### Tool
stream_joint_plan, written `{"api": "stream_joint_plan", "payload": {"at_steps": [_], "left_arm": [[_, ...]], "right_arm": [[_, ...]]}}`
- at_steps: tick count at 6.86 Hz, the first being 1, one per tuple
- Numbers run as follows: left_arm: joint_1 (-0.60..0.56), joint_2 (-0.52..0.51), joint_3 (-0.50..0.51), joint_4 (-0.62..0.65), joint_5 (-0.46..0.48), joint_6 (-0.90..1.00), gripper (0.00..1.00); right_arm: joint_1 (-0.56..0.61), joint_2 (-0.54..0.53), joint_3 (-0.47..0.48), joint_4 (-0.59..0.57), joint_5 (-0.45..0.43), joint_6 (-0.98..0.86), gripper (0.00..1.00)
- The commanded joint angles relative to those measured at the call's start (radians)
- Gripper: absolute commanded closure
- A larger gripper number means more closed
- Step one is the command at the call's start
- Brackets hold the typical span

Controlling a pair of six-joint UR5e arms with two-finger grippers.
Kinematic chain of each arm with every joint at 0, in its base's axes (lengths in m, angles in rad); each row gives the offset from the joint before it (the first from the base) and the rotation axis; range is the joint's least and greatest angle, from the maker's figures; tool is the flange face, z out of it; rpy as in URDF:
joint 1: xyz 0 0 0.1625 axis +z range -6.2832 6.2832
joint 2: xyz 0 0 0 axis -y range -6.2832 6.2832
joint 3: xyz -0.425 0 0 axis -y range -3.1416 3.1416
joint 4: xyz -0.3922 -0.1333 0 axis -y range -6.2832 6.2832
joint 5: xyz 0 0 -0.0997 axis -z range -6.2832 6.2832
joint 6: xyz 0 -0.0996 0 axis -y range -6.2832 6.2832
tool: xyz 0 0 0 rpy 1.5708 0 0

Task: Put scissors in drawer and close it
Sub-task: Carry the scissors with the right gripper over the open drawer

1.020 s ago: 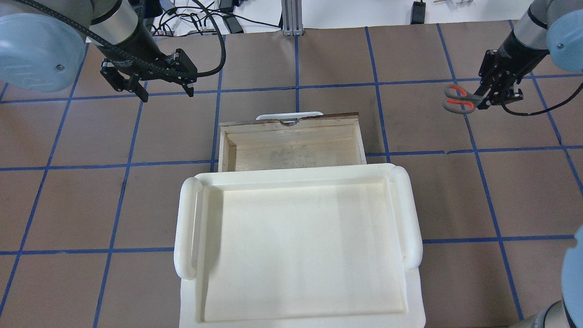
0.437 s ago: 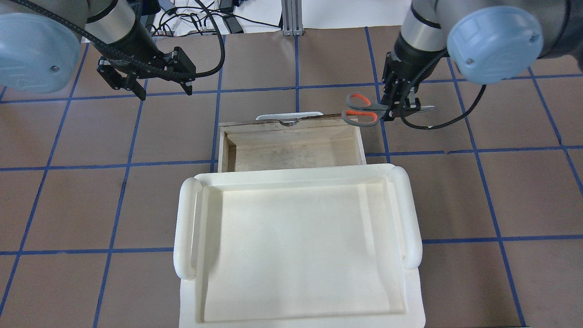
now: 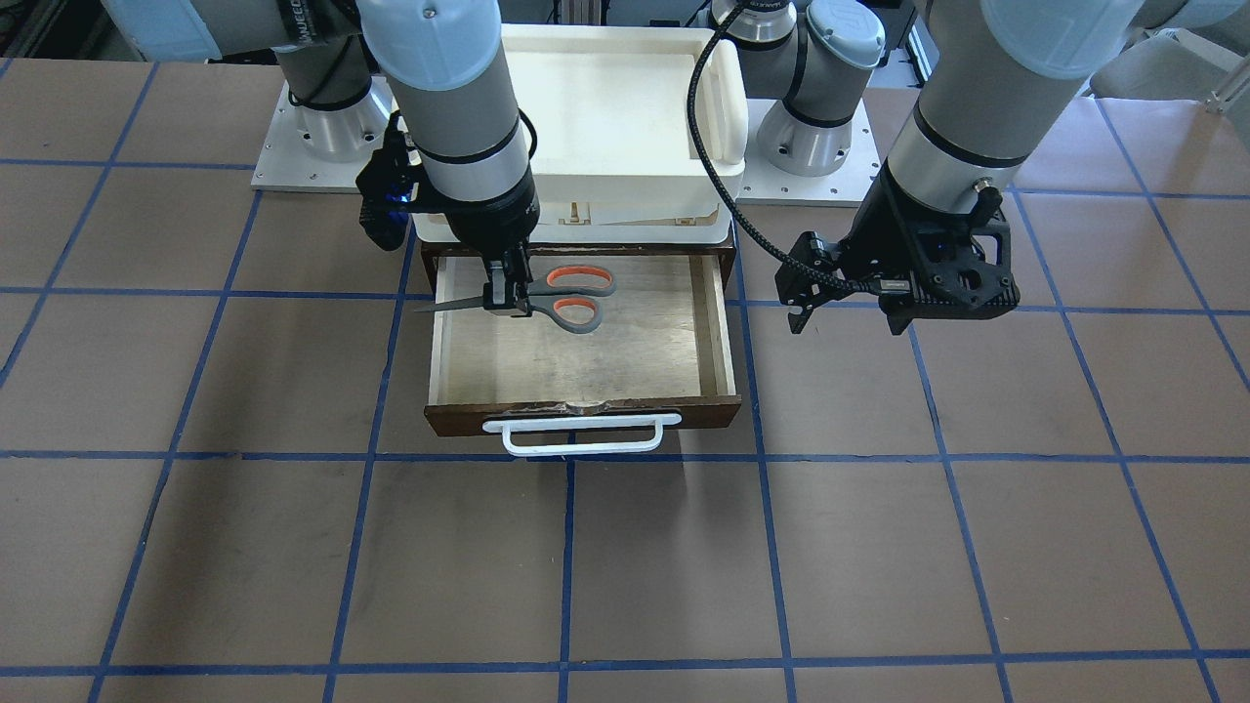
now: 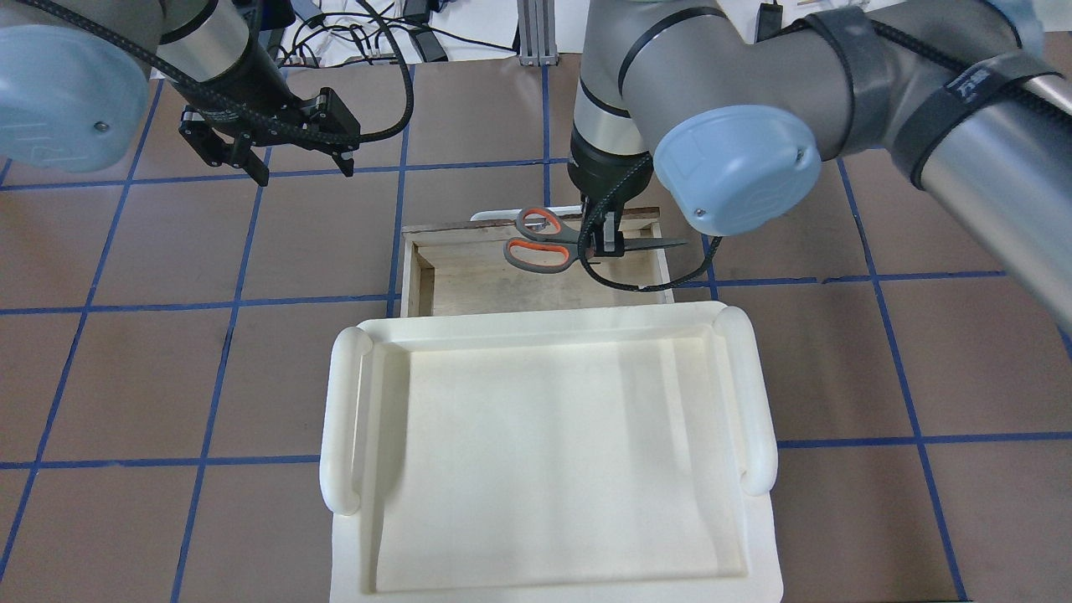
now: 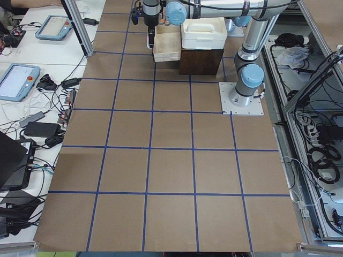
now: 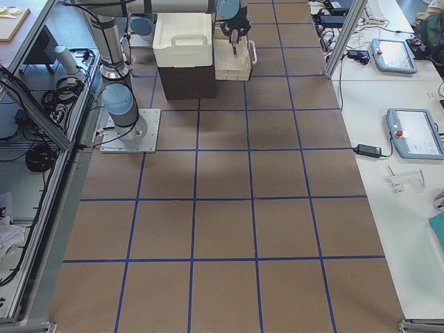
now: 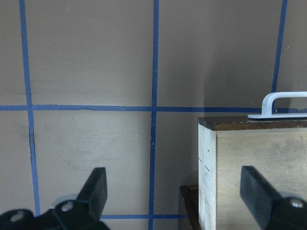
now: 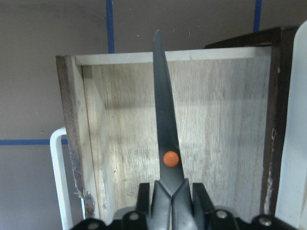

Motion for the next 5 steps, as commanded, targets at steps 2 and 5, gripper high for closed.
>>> {"api": "stream_joint_plan", "payload": {"at_steps": [2,5], "left_arm": [[0.004,0.047,0.014,-0.077,0.0,0.001,0.0],[0.008,0.055,-0.001,-0.073,0.003,0.001,0.0]], "right_arm": [[0.065,0.061,0.002,-0.089,-0.016,0.063,1.0],[0.092,0.095,0.003,-0.114,-0.047,0.135,1.0]]}}
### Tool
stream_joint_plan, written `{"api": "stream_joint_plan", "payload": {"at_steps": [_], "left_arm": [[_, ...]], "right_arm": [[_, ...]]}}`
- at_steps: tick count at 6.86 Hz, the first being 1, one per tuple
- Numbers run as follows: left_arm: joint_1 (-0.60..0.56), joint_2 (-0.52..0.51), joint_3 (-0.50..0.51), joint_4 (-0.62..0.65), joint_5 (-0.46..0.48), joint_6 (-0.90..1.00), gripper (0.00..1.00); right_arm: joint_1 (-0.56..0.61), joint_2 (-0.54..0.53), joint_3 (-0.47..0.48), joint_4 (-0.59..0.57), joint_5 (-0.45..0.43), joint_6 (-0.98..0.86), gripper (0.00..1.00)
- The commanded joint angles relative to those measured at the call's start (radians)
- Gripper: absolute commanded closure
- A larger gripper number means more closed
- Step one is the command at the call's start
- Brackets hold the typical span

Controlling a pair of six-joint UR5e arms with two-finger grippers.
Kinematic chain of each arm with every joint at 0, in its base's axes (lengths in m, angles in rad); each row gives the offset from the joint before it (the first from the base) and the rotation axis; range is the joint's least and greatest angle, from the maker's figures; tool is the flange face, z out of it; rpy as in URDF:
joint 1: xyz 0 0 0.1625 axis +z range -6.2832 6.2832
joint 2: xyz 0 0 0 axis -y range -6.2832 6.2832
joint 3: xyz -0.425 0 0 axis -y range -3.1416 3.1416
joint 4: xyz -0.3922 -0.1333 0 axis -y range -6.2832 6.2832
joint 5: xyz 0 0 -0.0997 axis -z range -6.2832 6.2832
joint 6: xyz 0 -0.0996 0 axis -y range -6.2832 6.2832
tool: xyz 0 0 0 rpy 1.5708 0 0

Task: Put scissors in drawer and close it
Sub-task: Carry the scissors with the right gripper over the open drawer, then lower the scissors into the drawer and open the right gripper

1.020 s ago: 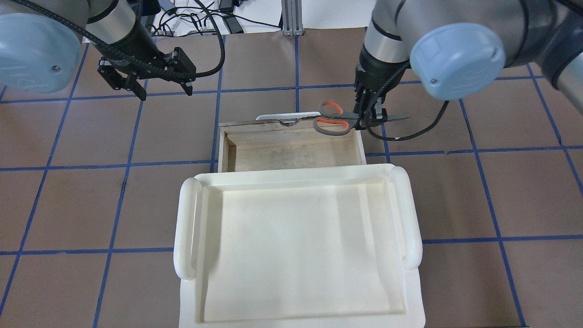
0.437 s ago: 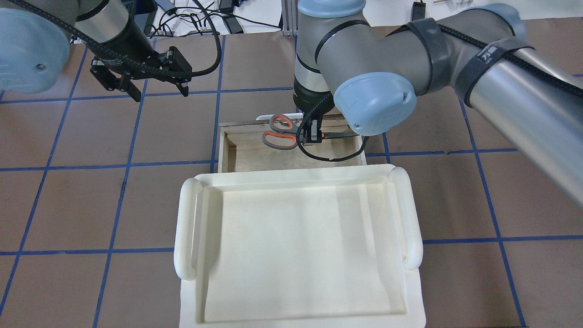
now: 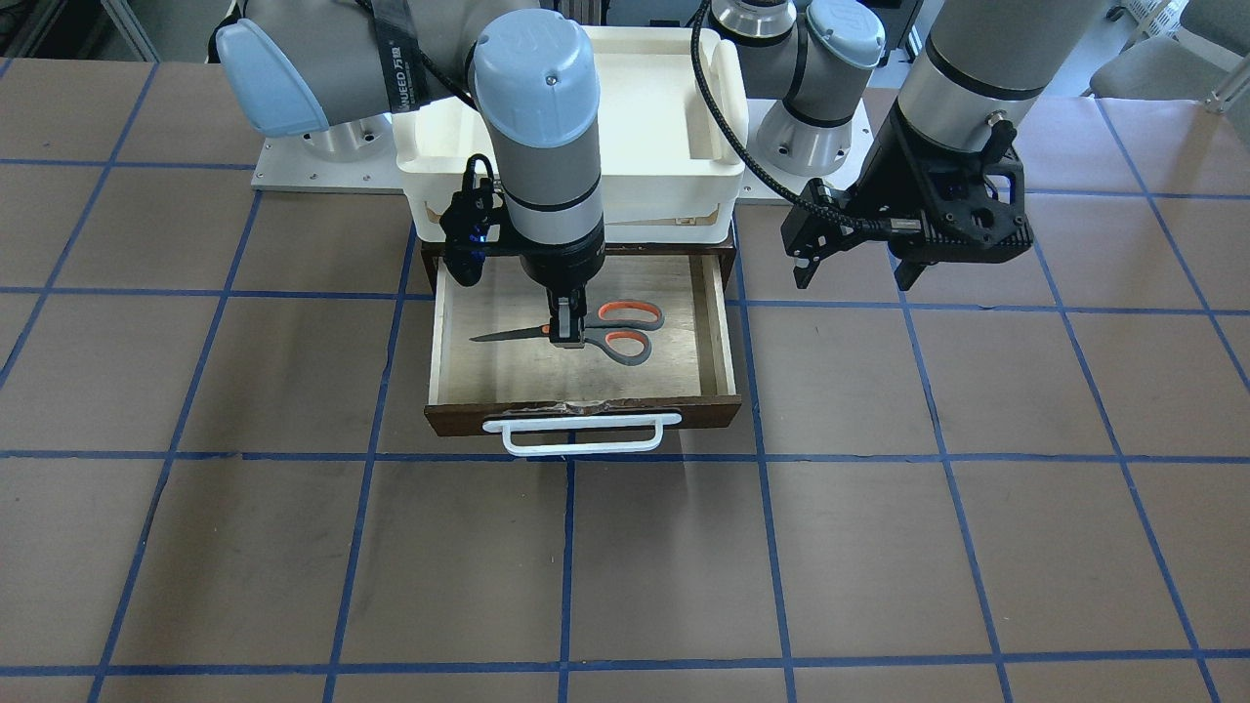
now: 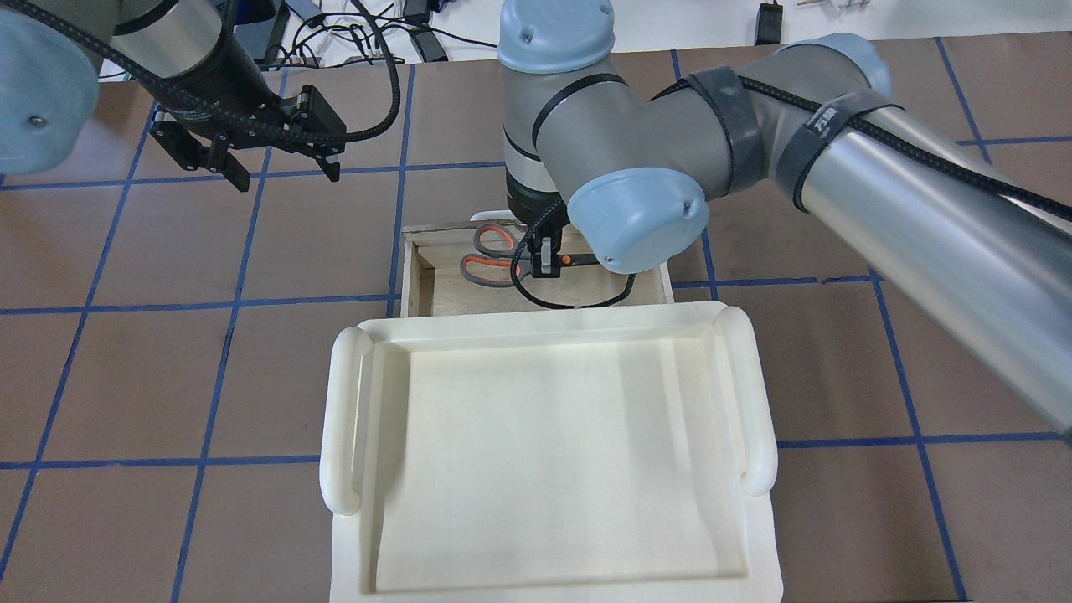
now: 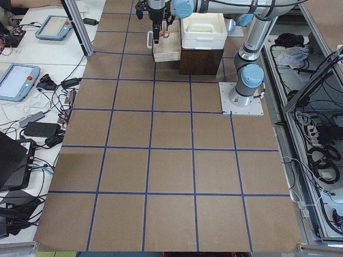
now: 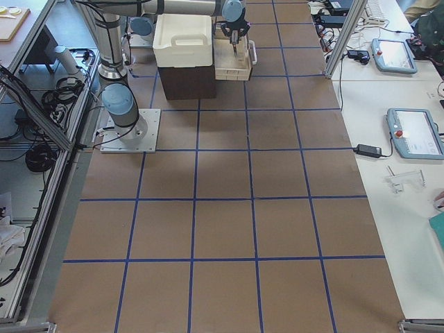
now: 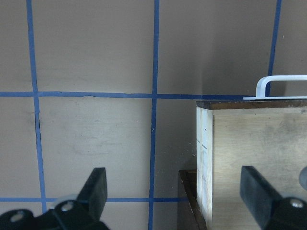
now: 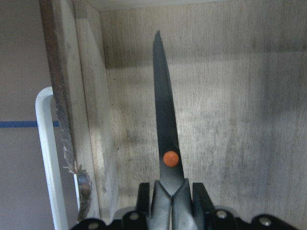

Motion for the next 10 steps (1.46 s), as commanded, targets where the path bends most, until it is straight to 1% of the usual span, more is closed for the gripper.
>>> {"api": "stream_joint_plan", "payload": {"at_steps": [1,3,4,5,6,8,9,10], "left_arm": [[0.017,-0.006,-0.009,-0.001,-0.008,0.002,0.0],[0.023,-0.018,-0.009,0.004,0.0,-0.002,0.0],[0.025,-0.007,-0.009,0.008,0.004,0.0,0.0],[0.034,-0.004,-0.009,0.004,-0.002,0.002,0.0],[0.034,0.013,-0.007,-0.002,-0.006,0.002,0.0],[0.026,0.023,-0.009,-0.007,-0.008,0.002,0.0],[0.026,0.011,-0.009,-0.007,-0.013,0.002,0.0],[0.032,0.004,-0.009,-0.007,-0.013,0.002,0.0]], "right_arm": [[0.009,0.021,0.005,0.001,-0.008,0.037,1.0],[0.013,0.03,0.009,0.003,-0.005,0.052,1.0],[0.022,0.045,0.009,0.001,-0.007,0.054,1.0],[0.05,0.06,0.008,-0.017,-0.008,0.099,1.0],[0.056,0.073,0.008,-0.052,-0.03,0.104,1.0],[0.059,0.085,0.012,-0.036,-0.03,0.115,0.99],[0.064,0.088,0.014,-0.033,-0.033,0.115,0.92],[0.064,0.087,0.014,-0.002,-0.031,0.118,0.73]]}}
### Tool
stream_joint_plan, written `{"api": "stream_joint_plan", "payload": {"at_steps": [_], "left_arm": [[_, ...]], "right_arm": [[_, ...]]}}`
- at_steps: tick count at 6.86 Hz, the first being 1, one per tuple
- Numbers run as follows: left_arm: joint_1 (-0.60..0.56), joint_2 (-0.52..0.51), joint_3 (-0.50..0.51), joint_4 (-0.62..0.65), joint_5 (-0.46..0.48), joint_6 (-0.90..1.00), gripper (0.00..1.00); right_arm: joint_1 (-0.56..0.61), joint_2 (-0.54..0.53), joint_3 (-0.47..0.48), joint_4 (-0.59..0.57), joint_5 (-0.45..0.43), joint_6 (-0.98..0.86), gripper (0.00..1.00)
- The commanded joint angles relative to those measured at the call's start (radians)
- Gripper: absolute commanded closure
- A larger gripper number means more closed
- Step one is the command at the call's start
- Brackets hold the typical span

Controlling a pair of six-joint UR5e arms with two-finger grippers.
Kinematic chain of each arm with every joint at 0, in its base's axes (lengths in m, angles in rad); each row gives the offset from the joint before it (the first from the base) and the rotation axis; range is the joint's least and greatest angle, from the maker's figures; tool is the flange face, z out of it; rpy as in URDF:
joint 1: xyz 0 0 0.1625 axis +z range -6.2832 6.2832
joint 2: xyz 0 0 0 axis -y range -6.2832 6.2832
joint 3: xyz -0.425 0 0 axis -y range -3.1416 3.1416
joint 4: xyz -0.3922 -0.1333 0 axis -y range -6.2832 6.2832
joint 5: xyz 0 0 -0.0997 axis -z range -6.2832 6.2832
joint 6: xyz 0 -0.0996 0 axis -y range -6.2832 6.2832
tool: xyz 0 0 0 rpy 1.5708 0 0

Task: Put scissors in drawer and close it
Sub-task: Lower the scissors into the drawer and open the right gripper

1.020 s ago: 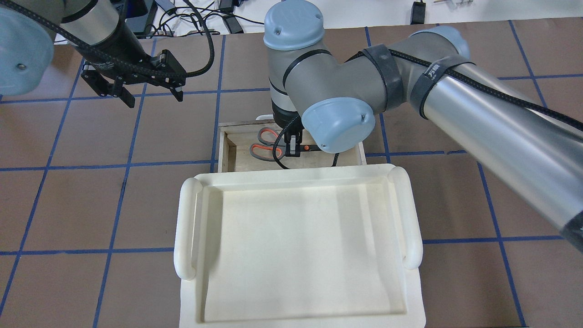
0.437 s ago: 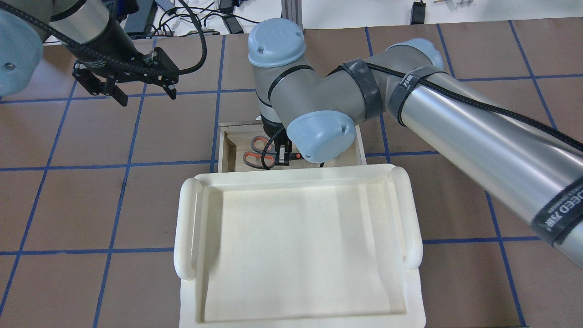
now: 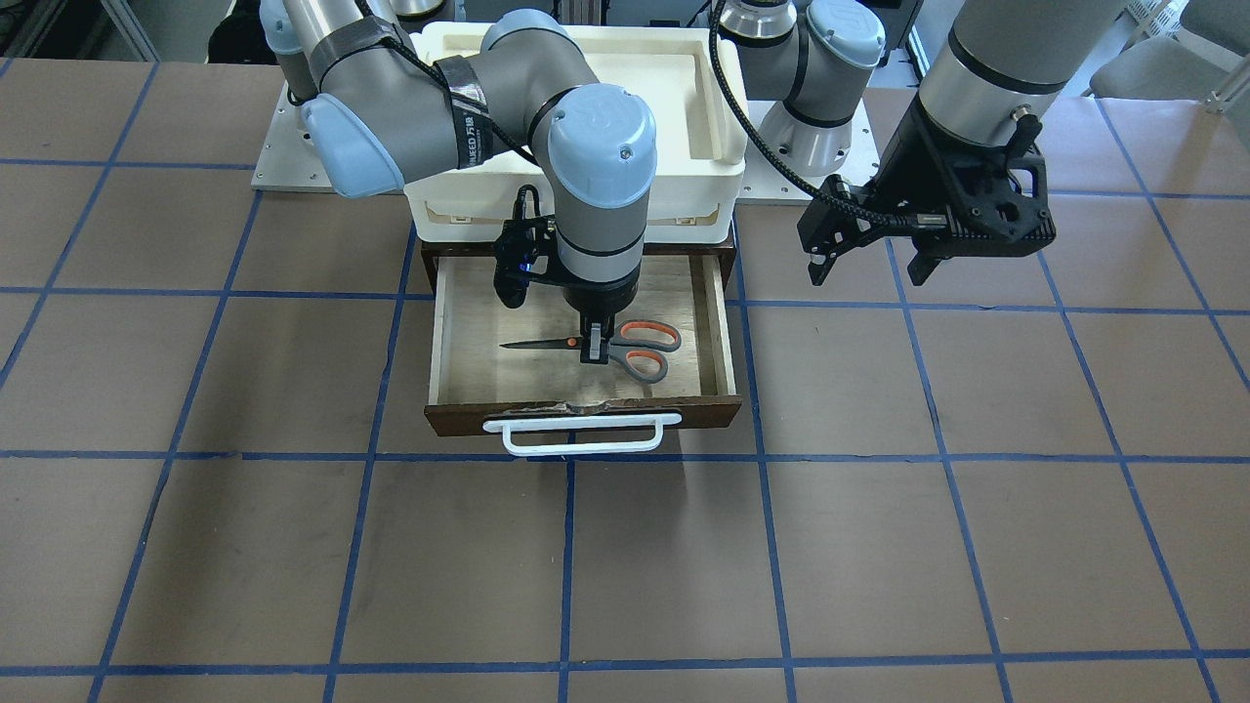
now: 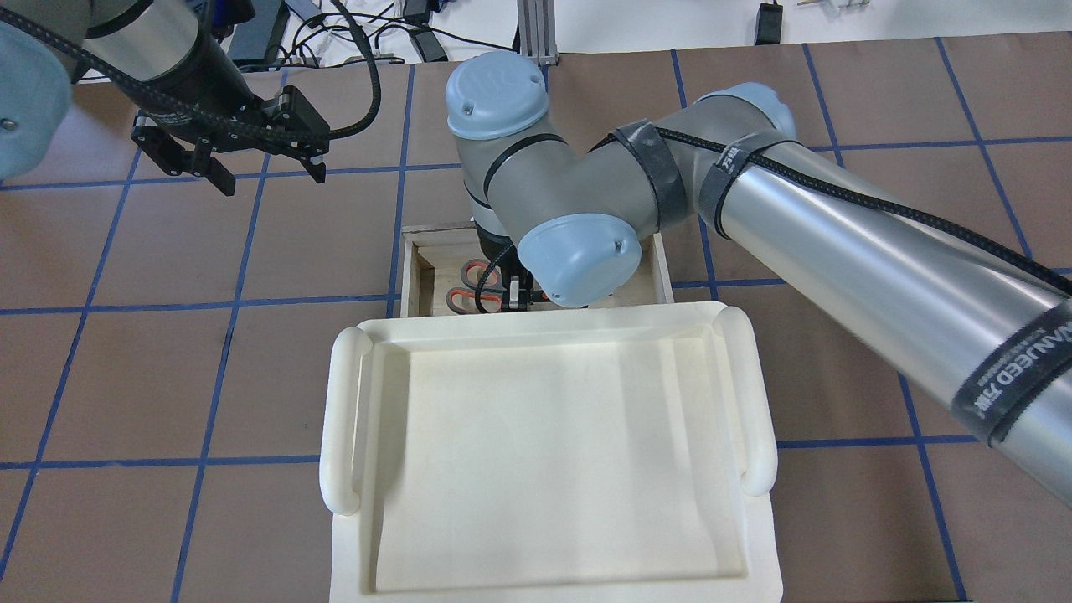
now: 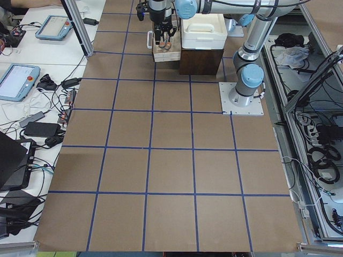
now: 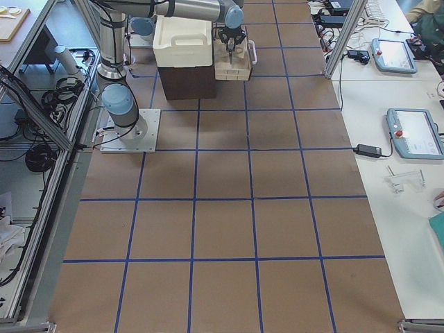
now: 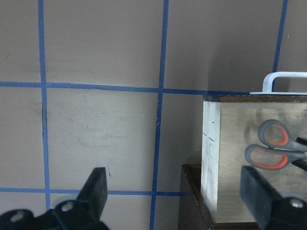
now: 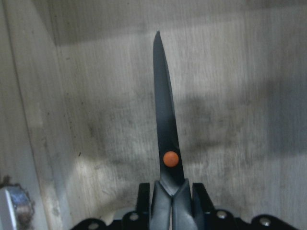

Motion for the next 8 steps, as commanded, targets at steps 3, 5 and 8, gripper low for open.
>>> {"api": "stream_joint_plan", "payload": {"at_steps": [3,5,8], "left_arm": [[0.008,-0.005,0.0,-0.014,0.011,0.02,0.0],[0.004,0.007,0.0,-0.065,0.008,0.02,0.0],[0.008,0.007,0.0,-0.063,-0.001,0.02,0.0]], "right_arm": [[0.006,-0.007,-0.011,0.018,0.011,0.016,0.46],[0.006,-0.022,-0.017,-0.077,0.015,-0.048,0.46],[-0.145,-0.122,-0.057,0.025,-0.005,-0.328,0.53]]}}
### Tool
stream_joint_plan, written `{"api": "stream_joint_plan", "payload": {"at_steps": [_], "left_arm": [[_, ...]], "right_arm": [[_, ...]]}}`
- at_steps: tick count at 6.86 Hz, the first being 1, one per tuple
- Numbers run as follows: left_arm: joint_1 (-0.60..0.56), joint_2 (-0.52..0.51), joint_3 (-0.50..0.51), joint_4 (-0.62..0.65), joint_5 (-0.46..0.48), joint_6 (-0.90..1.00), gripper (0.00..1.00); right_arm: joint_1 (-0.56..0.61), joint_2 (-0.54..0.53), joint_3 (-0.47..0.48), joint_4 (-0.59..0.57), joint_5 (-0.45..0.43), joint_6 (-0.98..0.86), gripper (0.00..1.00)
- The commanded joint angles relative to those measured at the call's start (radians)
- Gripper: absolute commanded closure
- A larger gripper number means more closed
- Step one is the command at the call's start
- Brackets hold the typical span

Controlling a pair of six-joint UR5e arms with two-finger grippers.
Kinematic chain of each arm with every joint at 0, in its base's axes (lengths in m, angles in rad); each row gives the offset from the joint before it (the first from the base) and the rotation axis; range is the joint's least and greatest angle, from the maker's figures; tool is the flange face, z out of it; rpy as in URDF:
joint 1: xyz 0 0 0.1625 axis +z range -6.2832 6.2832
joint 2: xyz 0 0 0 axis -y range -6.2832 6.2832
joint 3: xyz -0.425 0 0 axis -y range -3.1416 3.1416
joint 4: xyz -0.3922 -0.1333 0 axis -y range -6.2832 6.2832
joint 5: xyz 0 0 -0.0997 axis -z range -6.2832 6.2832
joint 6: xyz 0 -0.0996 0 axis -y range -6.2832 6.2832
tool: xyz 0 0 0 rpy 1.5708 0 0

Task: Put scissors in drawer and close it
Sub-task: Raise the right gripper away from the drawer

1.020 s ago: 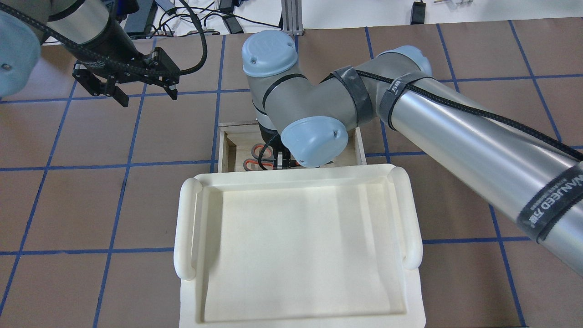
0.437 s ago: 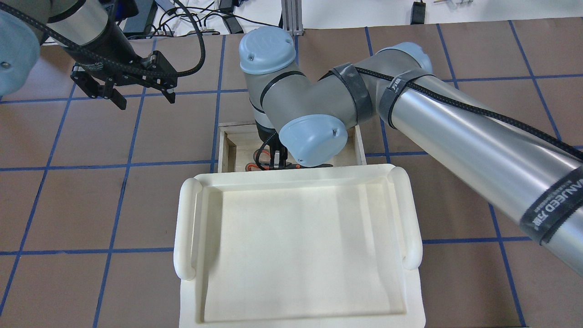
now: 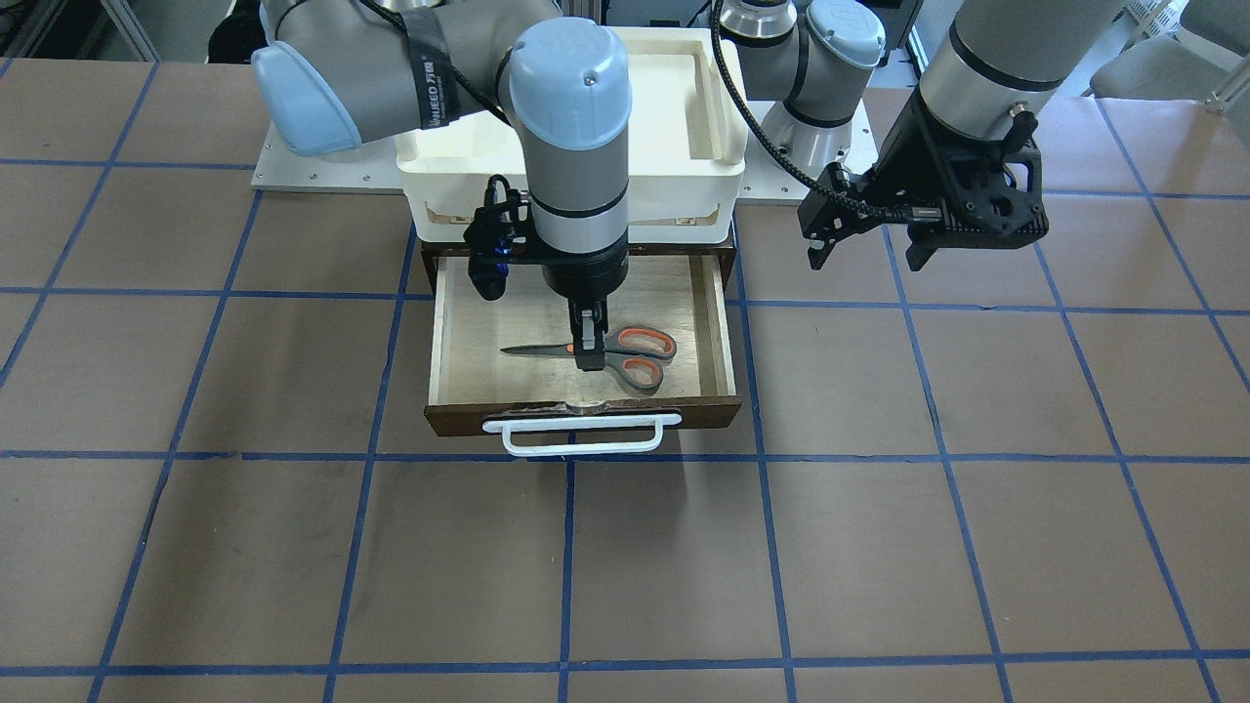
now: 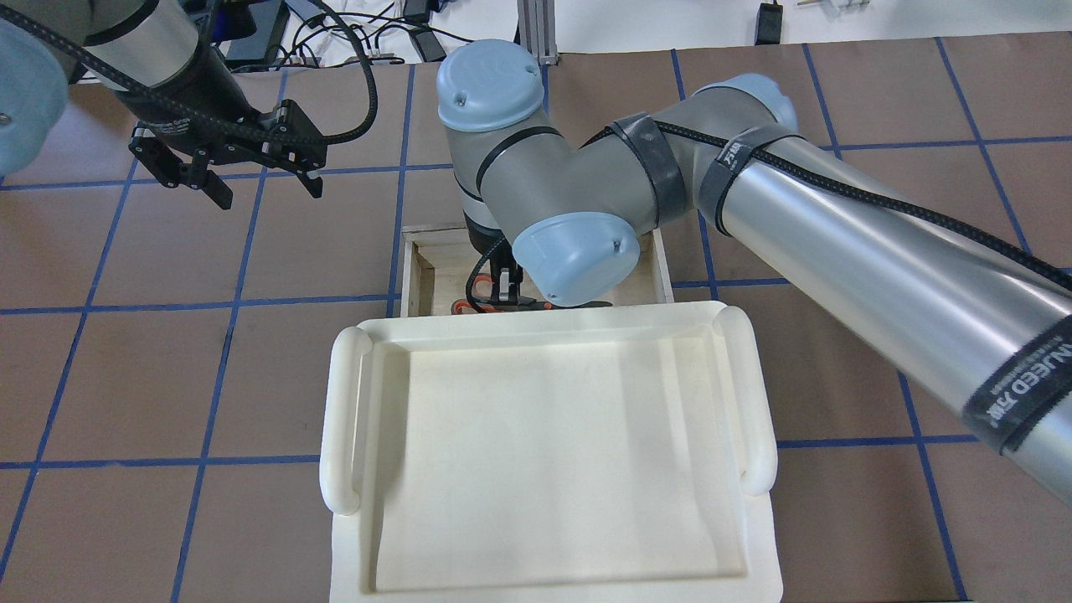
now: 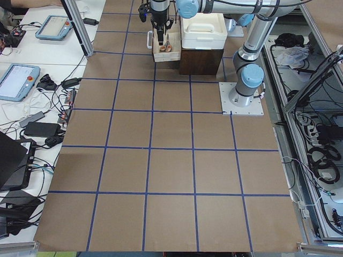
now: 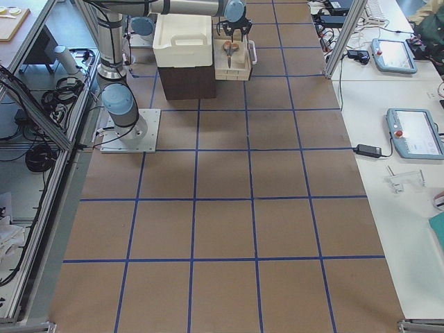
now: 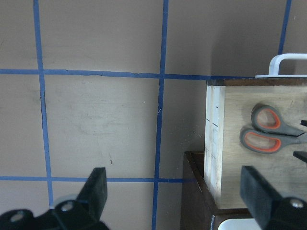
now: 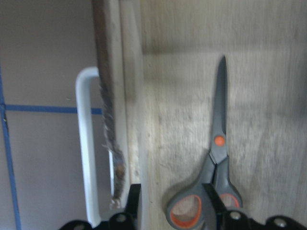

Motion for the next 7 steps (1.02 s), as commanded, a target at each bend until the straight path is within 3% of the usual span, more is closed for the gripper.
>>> {"api": "stream_joint_plan", "payload": {"at_steps": [1,2,3,4,5,7], "left_arm": [[-0.008,-0.031,0.0,0.016,0.001,0.002,0.0],[-0.012,-0.045,0.0,0.062,-0.002,0.0,0.0],[-0.03,-0.066,0.014,0.071,-0.001,-0.001,0.0],[-0.086,-0.101,0.029,0.158,0.01,0.0,0.0],[-0.126,-0.145,0.072,0.176,0.012,-0.012,0.0],[-0.171,-0.248,0.144,0.218,0.013,-0.08,0.0]], "right_arm": [[-0.161,-0.083,-0.008,0.094,-0.004,-0.298,0.51],[-0.252,-0.111,-0.008,0.161,-0.004,-0.42,0.38],[-0.288,-0.147,0.005,0.239,-0.048,-0.613,0.35],[-0.299,-0.154,0.006,0.236,-0.128,-0.753,0.28],[-0.31,-0.155,0.001,0.231,-0.144,-0.842,0.11],[-0.351,-0.157,0.002,0.236,-0.129,-0.971,0.0]]}}
